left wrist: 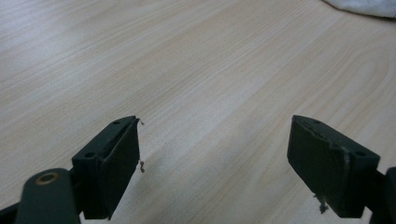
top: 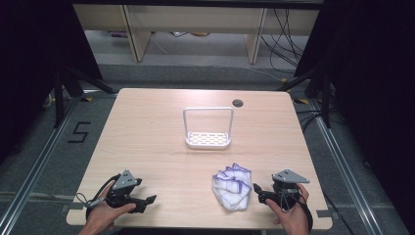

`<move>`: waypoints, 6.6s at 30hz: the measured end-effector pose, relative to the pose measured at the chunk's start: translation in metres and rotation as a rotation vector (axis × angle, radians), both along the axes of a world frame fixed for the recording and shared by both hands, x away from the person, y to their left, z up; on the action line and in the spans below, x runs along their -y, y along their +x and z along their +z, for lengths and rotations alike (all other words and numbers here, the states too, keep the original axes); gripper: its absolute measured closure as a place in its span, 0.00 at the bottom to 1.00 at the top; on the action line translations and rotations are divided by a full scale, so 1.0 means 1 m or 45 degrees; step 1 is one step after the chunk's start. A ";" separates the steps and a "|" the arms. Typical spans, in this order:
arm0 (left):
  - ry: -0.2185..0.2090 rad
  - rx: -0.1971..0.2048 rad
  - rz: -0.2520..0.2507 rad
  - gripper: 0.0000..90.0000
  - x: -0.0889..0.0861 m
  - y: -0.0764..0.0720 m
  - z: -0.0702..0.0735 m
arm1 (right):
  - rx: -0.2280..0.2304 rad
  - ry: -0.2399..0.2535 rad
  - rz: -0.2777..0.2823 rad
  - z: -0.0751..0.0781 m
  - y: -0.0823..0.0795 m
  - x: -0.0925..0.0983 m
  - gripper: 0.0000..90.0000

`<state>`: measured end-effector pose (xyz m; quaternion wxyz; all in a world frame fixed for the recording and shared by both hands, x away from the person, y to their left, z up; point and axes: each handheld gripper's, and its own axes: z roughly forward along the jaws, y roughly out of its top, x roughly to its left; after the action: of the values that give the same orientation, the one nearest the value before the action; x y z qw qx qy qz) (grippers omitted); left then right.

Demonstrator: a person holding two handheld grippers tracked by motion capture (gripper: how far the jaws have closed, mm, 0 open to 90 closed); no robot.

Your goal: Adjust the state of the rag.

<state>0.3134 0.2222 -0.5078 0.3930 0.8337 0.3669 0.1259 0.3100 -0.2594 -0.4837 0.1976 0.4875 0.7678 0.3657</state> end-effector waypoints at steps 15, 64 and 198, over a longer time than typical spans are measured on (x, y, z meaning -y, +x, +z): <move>-0.057 -0.022 0.018 0.18 0.000 0.000 0.002 | 0.040 0.032 0.023 0.011 -0.005 -0.009 0.27; -0.090 -0.009 -0.012 0.18 0.011 0.009 0.011 | 0.023 -0.137 0.540 0.053 0.024 -0.097 0.94; -0.086 0.107 -0.364 0.99 0.105 0.070 0.039 | -0.027 -0.112 0.446 0.018 -0.004 -0.043 0.97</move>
<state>0.3832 0.1175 -0.4686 0.4497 0.8578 0.2317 0.0912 0.3062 -0.2165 -0.4657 0.1438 0.3410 0.8583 0.3555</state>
